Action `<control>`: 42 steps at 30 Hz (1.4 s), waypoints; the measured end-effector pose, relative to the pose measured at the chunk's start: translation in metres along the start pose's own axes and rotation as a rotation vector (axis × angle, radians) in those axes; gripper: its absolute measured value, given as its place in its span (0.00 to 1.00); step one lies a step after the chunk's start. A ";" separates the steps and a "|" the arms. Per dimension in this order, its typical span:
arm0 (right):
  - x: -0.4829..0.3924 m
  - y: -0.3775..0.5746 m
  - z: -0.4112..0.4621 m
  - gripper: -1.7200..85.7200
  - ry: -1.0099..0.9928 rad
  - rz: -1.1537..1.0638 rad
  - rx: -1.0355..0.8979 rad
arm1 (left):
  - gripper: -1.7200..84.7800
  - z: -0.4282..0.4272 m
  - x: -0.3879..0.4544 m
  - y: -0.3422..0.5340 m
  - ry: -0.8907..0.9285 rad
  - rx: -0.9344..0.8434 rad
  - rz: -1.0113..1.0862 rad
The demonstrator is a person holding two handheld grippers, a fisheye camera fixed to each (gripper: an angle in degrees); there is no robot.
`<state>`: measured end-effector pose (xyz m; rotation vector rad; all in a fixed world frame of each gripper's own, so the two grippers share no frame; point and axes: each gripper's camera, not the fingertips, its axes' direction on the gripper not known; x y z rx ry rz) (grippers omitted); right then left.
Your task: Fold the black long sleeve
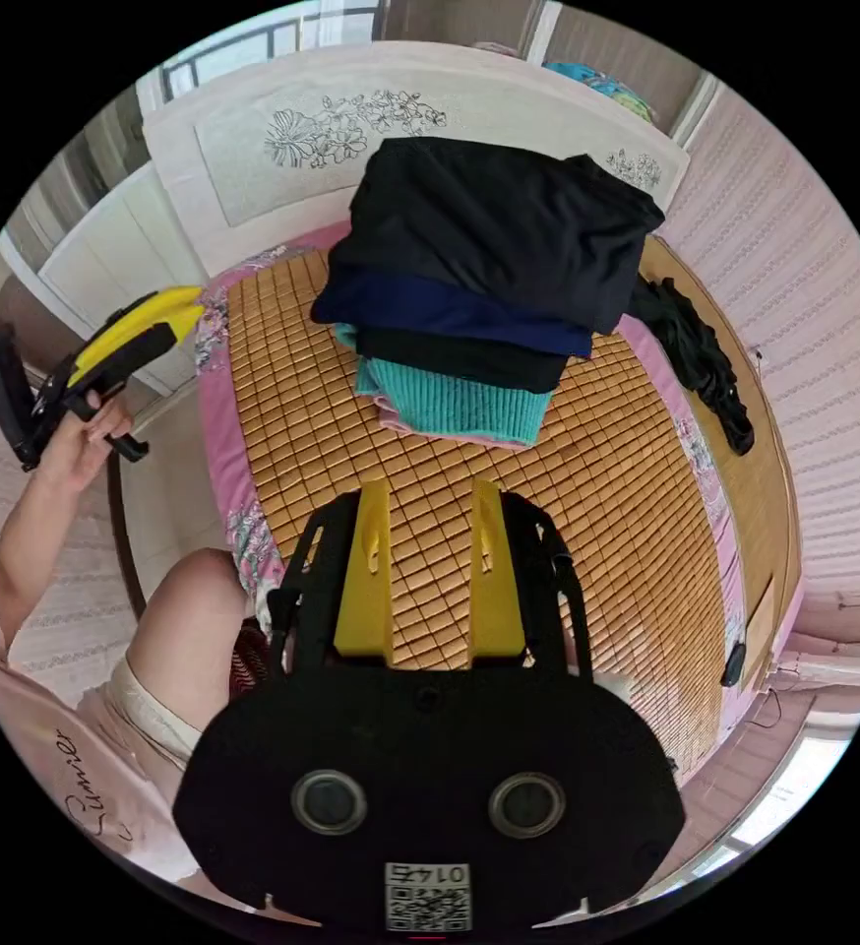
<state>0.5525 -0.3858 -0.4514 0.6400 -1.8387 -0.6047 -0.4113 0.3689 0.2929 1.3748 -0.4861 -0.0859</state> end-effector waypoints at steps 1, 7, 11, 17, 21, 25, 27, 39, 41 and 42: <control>0.001 -0.017 0.007 0.17 0.025 0.003 -0.017 | 0.11 0.003 -0.004 -0.007 -0.004 -0.004 -0.004; 0.007 -0.101 0.005 0.14 0.058 0.126 0.137 | 0.13 0.056 -0.033 -0.067 -0.044 -0.020 0.008; 0.027 -0.127 0.036 0.12 0.035 0.303 0.204 | 0.14 0.111 -0.037 -0.089 -0.028 -0.132 -0.008; 0.023 -0.127 0.055 0.02 0.178 0.113 0.129 | 0.04 0.129 -0.025 -0.106 -0.051 -0.194 0.038; 0.051 -0.072 0.001 0.01 0.033 0.133 0.318 | 0.01 0.078 -0.001 -0.131 0.012 -0.019 0.114; 0.076 0.079 -0.059 0.02 0.012 0.170 0.561 | 0.01 0.007 0.075 -0.111 0.209 0.125 0.411; 0.081 0.155 -0.056 0.02 -0.015 0.209 0.549 | 0.01 -0.004 0.127 -0.058 0.413 0.045 0.483; 0.052 0.523 0.095 0.09 -0.284 0.930 0.002 | 0.01 0.039 0.221 0.120 0.445 -0.565 0.361; 0.045 0.549 0.102 0.11 -0.349 0.976 -0.007 | 0.02 0.030 0.203 0.110 0.391 -0.521 0.330; 0.045 0.554 0.104 0.11 -0.365 0.983 -0.008 | 0.03 0.030 0.186 0.105 0.344 -0.503 0.289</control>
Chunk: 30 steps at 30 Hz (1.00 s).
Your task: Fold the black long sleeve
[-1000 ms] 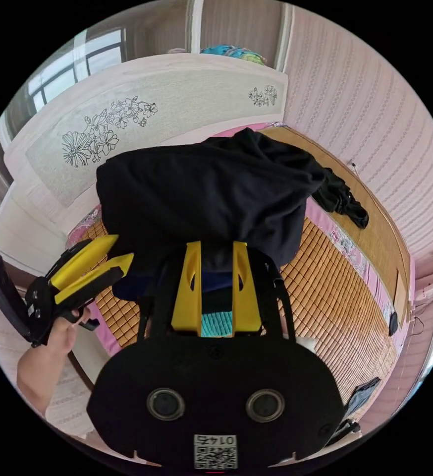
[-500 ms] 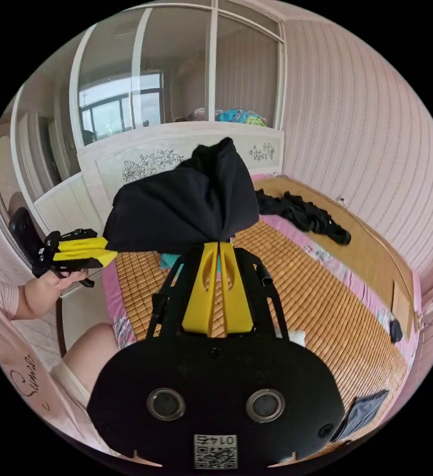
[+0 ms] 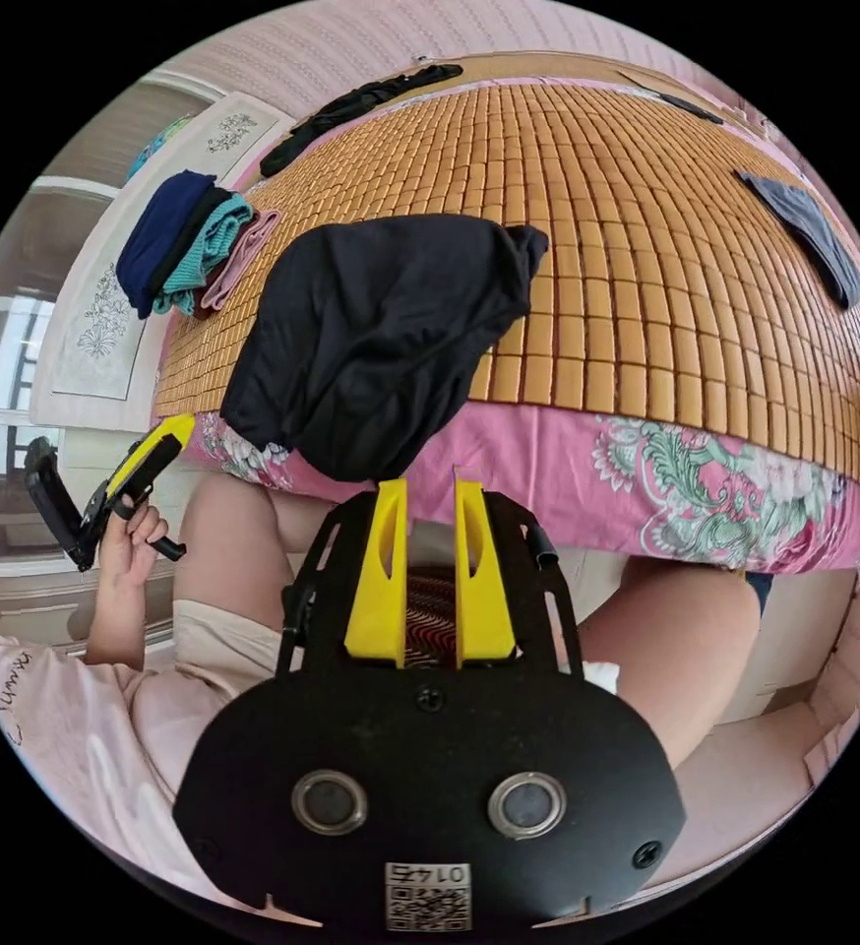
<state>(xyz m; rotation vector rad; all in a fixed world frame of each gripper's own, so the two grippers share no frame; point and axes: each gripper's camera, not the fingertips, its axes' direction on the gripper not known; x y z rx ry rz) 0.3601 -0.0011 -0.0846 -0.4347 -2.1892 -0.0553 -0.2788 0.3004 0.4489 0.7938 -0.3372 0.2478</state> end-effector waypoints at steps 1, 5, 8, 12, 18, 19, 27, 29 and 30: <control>0.008 0.002 0.002 0.12 -0.030 0.015 -0.015 | 0.03 -0.002 -0.010 0.002 -0.016 0.005 -0.029; 0.031 -0.006 0.008 0.14 -0.090 0.041 -0.023 | 0.10 0.011 -0.079 0.004 -0.056 -0.060 -0.221; 0.044 -0.017 0.005 0.14 -0.064 0.079 -0.044 | 0.14 0.021 -0.105 -0.005 -0.035 -0.093 -0.328; 0.059 -0.020 -0.006 0.13 -0.046 0.061 -0.082 | 0.10 0.062 -0.117 -0.020 0.091 -0.233 -0.358; 0.084 -0.015 -0.036 0.12 -0.128 0.058 -0.026 | 0.02 0.076 -0.128 -0.017 0.196 -0.277 -0.377; 0.087 -0.016 -0.036 0.12 -0.106 0.051 -0.035 | 0.02 0.075 -0.130 -0.017 0.197 -0.277 -0.380; 0.132 -0.011 -0.066 0.02 -0.114 0.048 -0.067 | 0.01 0.037 -0.113 -0.038 0.237 -0.212 -0.240; 0.157 0.001 -0.098 0.02 -0.132 0.046 -0.021 | 0.01 0.018 -0.104 -0.048 0.279 -0.146 -0.193; 0.164 0.004 -0.106 0.02 -0.136 0.048 -0.009 | 0.01 0.006 -0.098 -0.057 0.320 -0.093 -0.163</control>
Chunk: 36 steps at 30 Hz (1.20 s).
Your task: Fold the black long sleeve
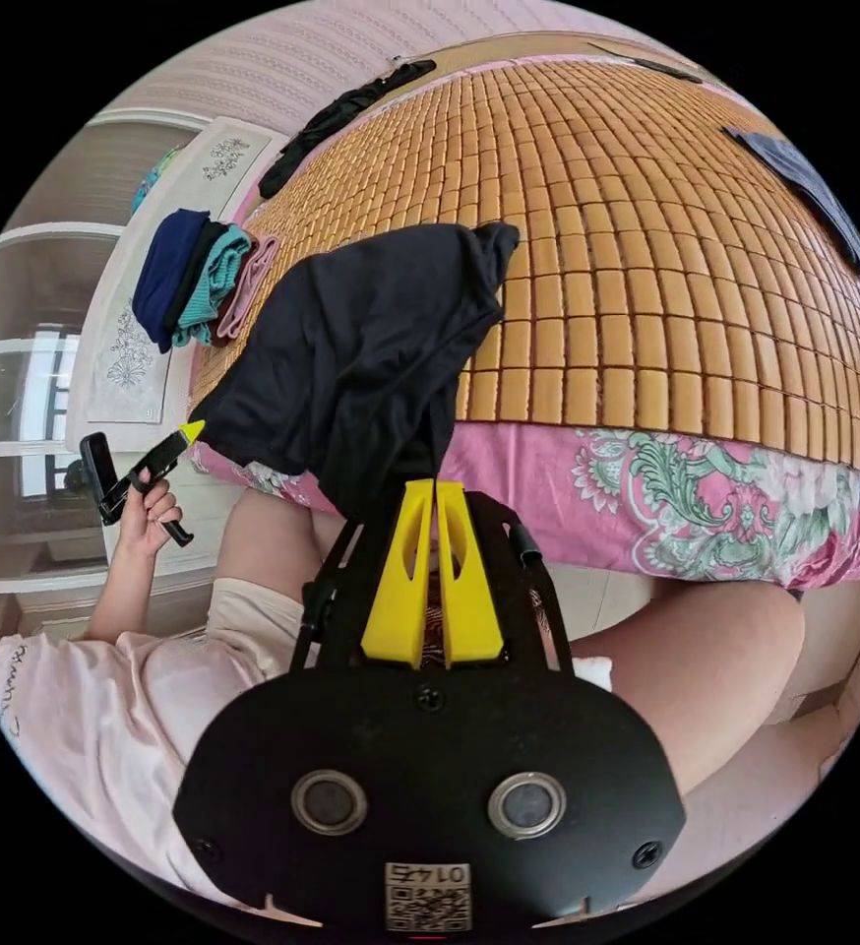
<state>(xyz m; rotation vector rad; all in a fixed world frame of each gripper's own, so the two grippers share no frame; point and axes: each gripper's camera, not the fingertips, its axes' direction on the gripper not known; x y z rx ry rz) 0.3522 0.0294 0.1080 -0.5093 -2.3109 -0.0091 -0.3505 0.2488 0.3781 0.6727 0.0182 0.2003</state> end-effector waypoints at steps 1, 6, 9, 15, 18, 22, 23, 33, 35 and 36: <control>0.012 0.007 -0.019 0.02 0.002 0.010 0.025 | 0.01 -0.005 0.006 -0.004 0.026 0.021 0.015; 0.054 0.035 -0.081 0.02 -0.021 0.051 0.112 | 0.01 -0.029 0.063 -0.082 0.179 0.183 0.191; 0.073 0.049 -0.098 0.02 -0.073 0.068 0.154 | 0.01 -0.021 0.094 -0.140 0.035 0.270 0.251; 0.101 0.063 -0.094 0.02 -0.081 0.163 0.109 | 0.01 0.039 0.052 -0.142 -0.054 0.098 0.021; 0.107 0.065 -0.088 0.02 -0.085 0.167 0.059 | 0.01 0.062 0.046 -0.108 -0.070 0.026 -0.017; 0.110 0.063 -0.092 0.02 -0.065 0.140 0.018 | 0.02 0.091 0.066 -0.087 -0.040 -0.042 -0.010; 0.112 0.063 -0.093 0.02 -0.071 0.139 0.009 | 0.02 0.097 0.082 -0.084 -0.049 -0.042 0.027; 0.126 0.065 -0.103 0.02 -0.073 0.168 -0.005 | 0.11 0.227 0.178 -0.088 -0.431 -0.308 0.397; 0.128 0.068 -0.109 0.02 -0.072 0.166 0.010 | 0.10 0.252 0.175 -0.079 -0.552 -0.416 0.466; 0.128 0.068 -0.110 0.02 -0.074 0.166 0.013 | 0.09 0.256 0.181 -0.070 -0.594 -0.397 0.556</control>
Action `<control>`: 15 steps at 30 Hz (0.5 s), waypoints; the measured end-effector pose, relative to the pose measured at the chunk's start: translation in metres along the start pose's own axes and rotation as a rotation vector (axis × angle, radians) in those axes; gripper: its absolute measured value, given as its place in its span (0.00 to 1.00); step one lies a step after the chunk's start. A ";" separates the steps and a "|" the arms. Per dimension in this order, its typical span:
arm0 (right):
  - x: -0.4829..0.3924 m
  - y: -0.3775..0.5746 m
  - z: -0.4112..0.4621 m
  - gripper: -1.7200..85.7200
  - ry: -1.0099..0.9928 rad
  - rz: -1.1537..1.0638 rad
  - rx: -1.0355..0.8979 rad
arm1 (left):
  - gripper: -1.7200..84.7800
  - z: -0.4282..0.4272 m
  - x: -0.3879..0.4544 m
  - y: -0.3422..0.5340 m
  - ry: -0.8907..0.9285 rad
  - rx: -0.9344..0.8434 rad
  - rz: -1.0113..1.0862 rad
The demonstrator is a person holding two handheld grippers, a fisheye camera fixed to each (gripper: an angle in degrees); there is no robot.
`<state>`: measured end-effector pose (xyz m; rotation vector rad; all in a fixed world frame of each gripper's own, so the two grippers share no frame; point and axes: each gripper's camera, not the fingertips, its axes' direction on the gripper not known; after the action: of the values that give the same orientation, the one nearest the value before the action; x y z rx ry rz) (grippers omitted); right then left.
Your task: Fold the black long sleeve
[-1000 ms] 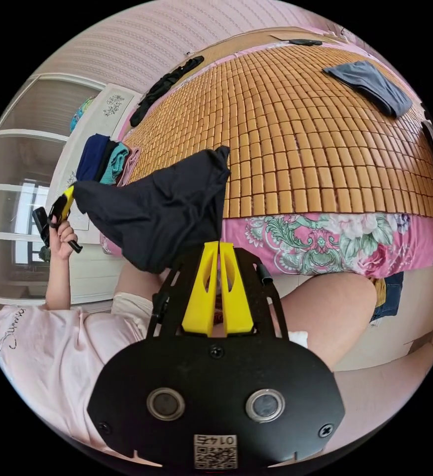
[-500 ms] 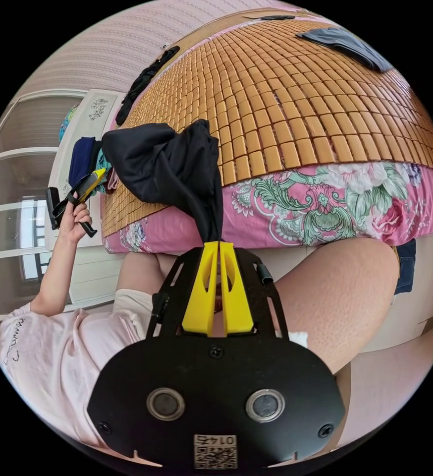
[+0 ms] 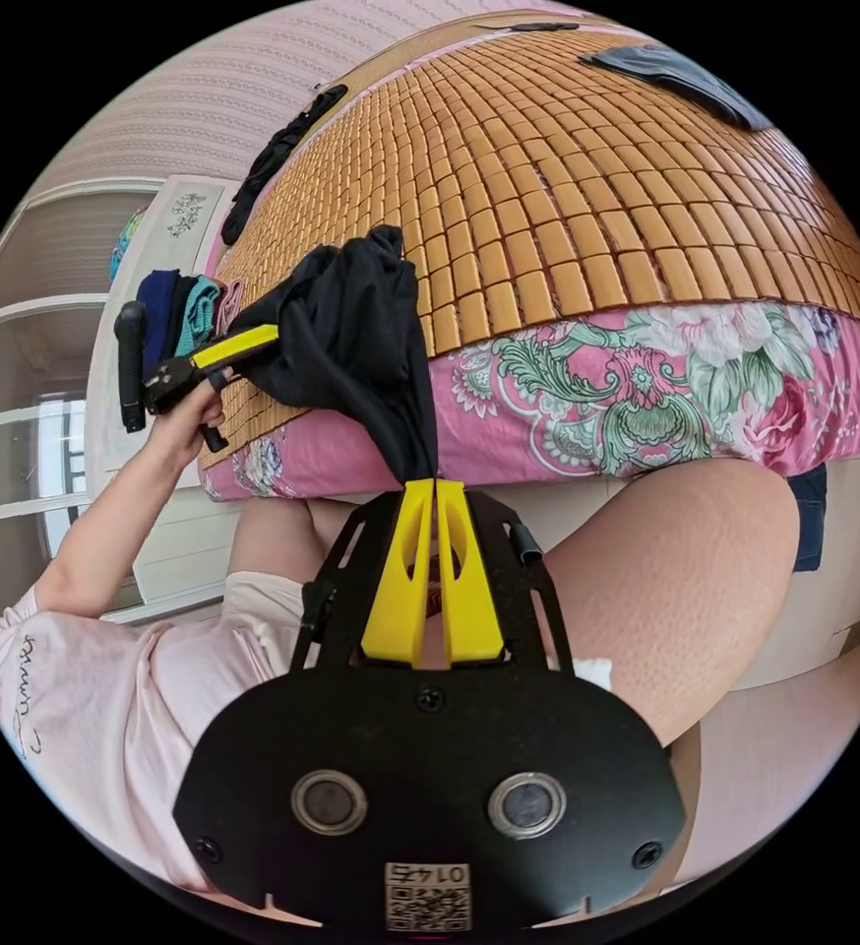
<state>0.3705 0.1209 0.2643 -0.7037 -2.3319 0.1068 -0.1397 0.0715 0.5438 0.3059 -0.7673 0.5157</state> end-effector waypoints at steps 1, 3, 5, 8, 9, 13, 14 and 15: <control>0.002 0.001 -0.002 0.02 -0.008 0.002 0.005 | 0.09 -0.001 0.005 0.001 -0.029 0.013 0.030; 0.005 0.000 -0.005 0.02 -0.023 0.010 0.009 | 0.05 -0.007 0.019 -0.002 -0.080 -0.001 0.116; 0.009 0.000 -0.008 0.02 -0.042 0.024 0.013 | 0.03 -0.022 0.010 0.002 -0.028 0.060 0.060; 0.011 0.004 -0.013 0.02 -0.066 0.025 0.038 | 0.02 -0.063 -0.021 0.028 0.131 0.223 -0.072; 0.011 0.005 -0.014 0.02 -0.072 0.024 0.044 | 0.02 -0.078 -0.028 0.046 0.134 0.261 -0.080; 0.014 0.006 -0.020 0.02 -0.098 0.027 0.070 | 0.01 -0.085 -0.032 0.098 0.151 0.159 -0.092; 0.014 0.004 -0.019 0.02 -0.101 0.029 0.065 | 0.01 -0.074 -0.031 0.113 0.167 0.085 -0.105; 0.014 0.003 -0.019 0.02 -0.102 0.029 0.060 | 0.01 -0.062 -0.029 0.128 0.165 0.028 -0.131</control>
<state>0.3756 0.1287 0.2855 -0.7178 -2.4049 0.2302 -0.1916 0.1965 0.4898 0.3334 -0.5766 0.4223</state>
